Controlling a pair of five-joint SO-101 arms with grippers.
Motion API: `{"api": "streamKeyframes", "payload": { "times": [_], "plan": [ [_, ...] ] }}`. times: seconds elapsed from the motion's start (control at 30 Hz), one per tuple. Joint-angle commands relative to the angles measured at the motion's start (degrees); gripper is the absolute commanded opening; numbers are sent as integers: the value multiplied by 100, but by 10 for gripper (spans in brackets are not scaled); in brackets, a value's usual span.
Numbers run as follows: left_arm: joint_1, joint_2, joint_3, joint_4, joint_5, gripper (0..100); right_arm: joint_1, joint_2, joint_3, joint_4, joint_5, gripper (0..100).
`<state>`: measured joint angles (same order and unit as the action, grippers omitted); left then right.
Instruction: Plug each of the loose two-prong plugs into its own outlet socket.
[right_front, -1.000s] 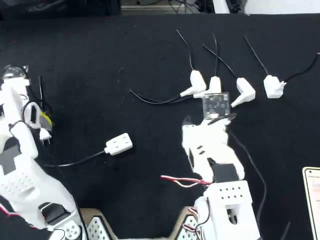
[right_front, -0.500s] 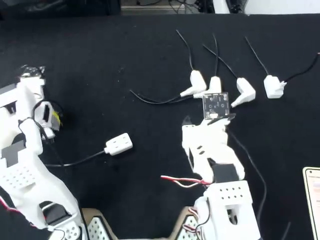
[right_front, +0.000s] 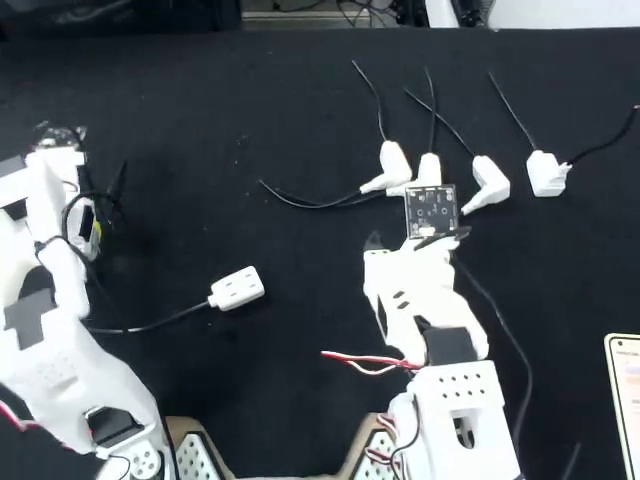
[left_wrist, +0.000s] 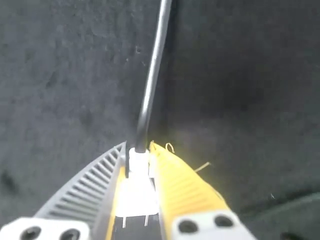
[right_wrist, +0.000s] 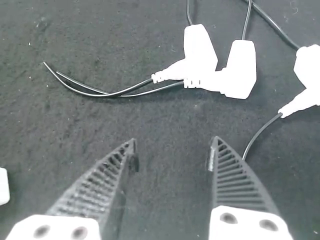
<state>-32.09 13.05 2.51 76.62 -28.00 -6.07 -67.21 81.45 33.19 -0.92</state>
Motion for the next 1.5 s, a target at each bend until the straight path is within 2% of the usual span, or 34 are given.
{"api": "streamKeyframes", "payload": {
  "times": [0.0, 0.1, 0.2, 0.3, 0.4, 0.5, 0.63, 0.83, 1.07, 1.17, 1.23, 1.47],
  "plan": [
    [277, -1029, -154, 607, 62, 30, -9, -119, -127, -114, 9, 222],
    [901, -1600, 136, 1064, 62, 30, 598, -119, -400, 18, -9, 222],
    [1833, -2242, 813, 1134, 62, 30, 1266, -119, -822, 396, -44, 222],
    [2905, -2910, 1622, 853, 167, 30, 1688, -119, -1191, 905, 44, 222],
    [4048, -3578, 2281, 466, 615, 30, 2092, -119, -1323, 1301, 545, 222],
    [5121, -4123, 2782, 0, 774, 33, 2391, -119, -1182, 1354, 1029, 222],
    [5921, -4431, 3292, -765, 782, 52, 2690, -119, -927, 1354, 1547, 222],
    [6062, -4255, 3424, -1073, 800, 271, 2971, -119, -787, 1354, 1969, 222],
    [5982, -4273, 3213, -985, 1090, 273, 2919, -119, -699, 1354, 1969, 222],
    [5525, -4273, 3073, -738, 1029, 273, 2919, -119, -769, 1354, 1996, 222],
    [5095, -4273, 3116, -686, 1029, 273, 2734, -119, -875, 1415, 2295, 222],
    [3310, -4264, 3688, -730, 1037, 273, 879, -84, -1499, 2690, 3455, 222]
  ]
}}
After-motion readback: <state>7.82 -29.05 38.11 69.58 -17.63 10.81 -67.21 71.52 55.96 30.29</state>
